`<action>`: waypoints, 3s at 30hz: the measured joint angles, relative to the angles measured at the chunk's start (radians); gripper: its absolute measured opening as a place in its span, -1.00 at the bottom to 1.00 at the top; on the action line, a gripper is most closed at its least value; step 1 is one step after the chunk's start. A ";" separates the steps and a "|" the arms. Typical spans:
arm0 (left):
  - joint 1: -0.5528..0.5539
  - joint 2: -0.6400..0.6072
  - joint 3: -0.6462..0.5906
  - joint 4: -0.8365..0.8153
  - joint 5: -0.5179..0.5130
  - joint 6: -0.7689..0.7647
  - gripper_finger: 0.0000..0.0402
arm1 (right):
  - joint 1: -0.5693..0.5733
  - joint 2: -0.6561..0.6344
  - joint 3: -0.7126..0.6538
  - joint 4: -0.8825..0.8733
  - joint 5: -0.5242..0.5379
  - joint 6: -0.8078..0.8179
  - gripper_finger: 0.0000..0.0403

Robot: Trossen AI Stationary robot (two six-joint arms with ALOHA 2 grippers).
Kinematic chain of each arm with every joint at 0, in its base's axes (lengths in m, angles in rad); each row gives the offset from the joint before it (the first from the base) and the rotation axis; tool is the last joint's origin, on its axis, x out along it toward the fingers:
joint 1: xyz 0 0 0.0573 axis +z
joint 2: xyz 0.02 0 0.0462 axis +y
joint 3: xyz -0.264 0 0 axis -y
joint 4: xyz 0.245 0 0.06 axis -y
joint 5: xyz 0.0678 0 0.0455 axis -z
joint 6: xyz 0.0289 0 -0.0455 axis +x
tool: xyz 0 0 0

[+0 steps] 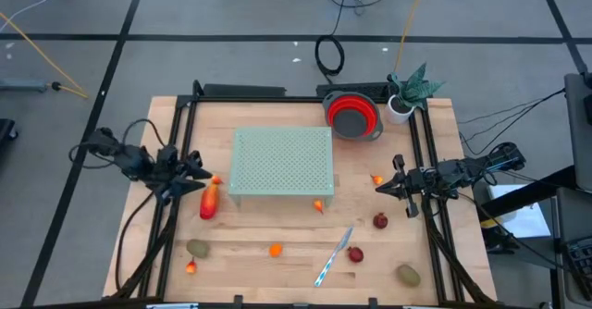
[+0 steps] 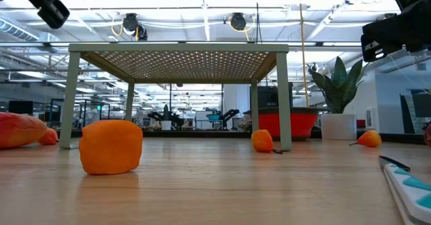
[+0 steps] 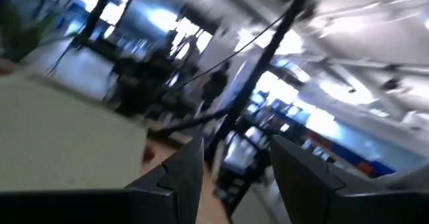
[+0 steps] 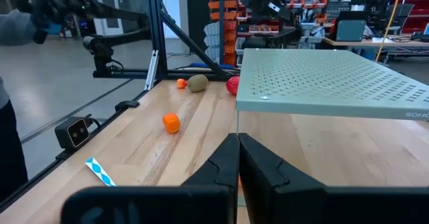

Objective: Pick & Place Fruit
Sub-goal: Put the red mango into the red strainer bowl

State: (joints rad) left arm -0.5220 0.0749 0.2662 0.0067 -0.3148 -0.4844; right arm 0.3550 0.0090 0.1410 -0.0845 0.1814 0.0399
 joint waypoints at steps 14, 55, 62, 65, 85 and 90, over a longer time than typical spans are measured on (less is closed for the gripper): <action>-0.009 0.415 0.428 -0.538 -0.024 -0.349 -0.14 | 0.000 0.000 0.002 0.002 0.000 0.000 -0.98; -0.064 0.705 0.669 -1.387 0.184 -1.120 -0.02 | 0.000 0.000 0.003 0.002 0.000 0.000 -0.98; -0.064 0.741 0.669 -1.388 0.144 -1.096 0.49 | 0.000 0.000 0.003 0.002 0.000 0.000 -0.98; -0.064 0.778 0.669 -1.388 0.128 -1.097 0.75 | 0.000 0.000 0.003 0.002 0.000 0.000 -0.98; -0.064 1.022 0.669 -1.383 0.112 -1.096 0.75 | 0.000 0.000 0.003 0.002 0.000 0.000 -0.98; -0.064 1.096 0.669 -1.388 0.105 -1.117 0.75 | 0.000 0.000 0.003 0.002 0.000 0.000 -0.98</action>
State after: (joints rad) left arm -0.5859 1.1711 0.9348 -1.3816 -0.2100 -1.6017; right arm 0.3552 0.0088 0.1440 -0.0830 0.1810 0.0402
